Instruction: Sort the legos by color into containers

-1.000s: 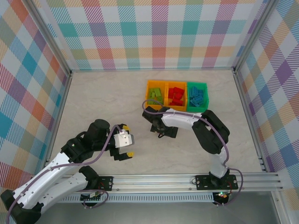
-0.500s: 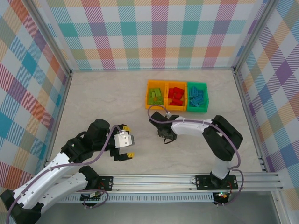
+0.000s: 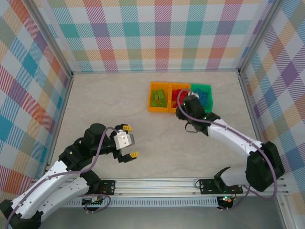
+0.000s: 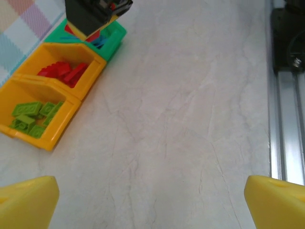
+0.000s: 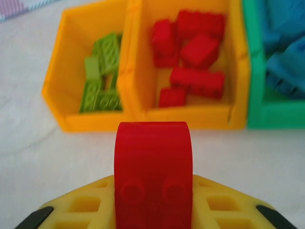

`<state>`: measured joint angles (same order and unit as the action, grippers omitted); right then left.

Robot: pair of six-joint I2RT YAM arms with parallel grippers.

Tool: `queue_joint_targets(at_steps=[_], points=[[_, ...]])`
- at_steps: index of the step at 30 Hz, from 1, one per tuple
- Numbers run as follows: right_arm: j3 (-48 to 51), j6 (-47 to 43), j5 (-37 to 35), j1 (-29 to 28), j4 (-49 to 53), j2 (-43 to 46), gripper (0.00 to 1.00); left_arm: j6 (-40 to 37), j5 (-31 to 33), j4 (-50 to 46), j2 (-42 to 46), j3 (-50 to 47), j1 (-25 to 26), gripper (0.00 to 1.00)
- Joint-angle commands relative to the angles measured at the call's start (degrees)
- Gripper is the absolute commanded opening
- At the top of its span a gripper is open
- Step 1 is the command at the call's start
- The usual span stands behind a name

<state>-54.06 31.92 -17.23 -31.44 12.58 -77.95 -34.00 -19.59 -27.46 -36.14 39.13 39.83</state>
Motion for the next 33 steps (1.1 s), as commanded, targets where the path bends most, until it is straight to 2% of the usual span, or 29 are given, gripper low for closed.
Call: queue_joint_targets(at_steps=[1,5,10,13,16,21,24,27,30,32,33], points=[[-7.28,-7.11,5.14,4.87,-4.32,-6.79,0.23,11.03,6.58,6.67,-0.21,0.1,-1.07,1.0],[-17.46,-8.47,8.97,8.16,-3.48,-17.82,0.24,17.3,14.93,6.54,-2.15,2.02,-1.24,1.0],[-27.21,-8.73,10.12,9.52,-0.77,-29.01,0.29,16.95,16.0,5.75,-2.84,2.29,-1.25,1.0],[-31.45,-7.79,10.52,9.9,2.53,-32.78,0.41,17.22,16.36,5.91,-3.35,2.04,-1.25,1.0],[-31.62,-7.19,11.37,9.91,3.12,-32.72,0.52,18.51,18.16,5.71,-4.43,2.46,-1.25,1.0],[-28.12,-8.68,11.7,9.91,3.46,-27.79,0.58,20.5,20.57,5.75,-5.59,2.96,-1.75,1.0],[-22.88,-10.93,11.06,10.0,2.08,-21.82,0.62,22.9,21.25,5.84,-6.46,3.55,-2.43,1.0],[-14.34,-13.53,8.45,10.16,-1.46,-13.9,0.76,26.44,23.73,3.32,-7.88,6.14,-2.84,1.0],[-5.34,-16.16,3.79,10.89,-4.09,-4.68,0.98,36.46,30.53,-2.27,-9.87,11.27,-2.83,1.0],[0.78,-18.6,-0.75,11.85,-5.41,2.22,1.0,42.84,34.98,-3.53,-9.77,11.76,-2.83,1.0],[3.5,-19.54,-2.97,12.53,-6.28,5.12,1.0,43.7,36.5,-2.64,-9.19,10.76,-2.83,1.0]])
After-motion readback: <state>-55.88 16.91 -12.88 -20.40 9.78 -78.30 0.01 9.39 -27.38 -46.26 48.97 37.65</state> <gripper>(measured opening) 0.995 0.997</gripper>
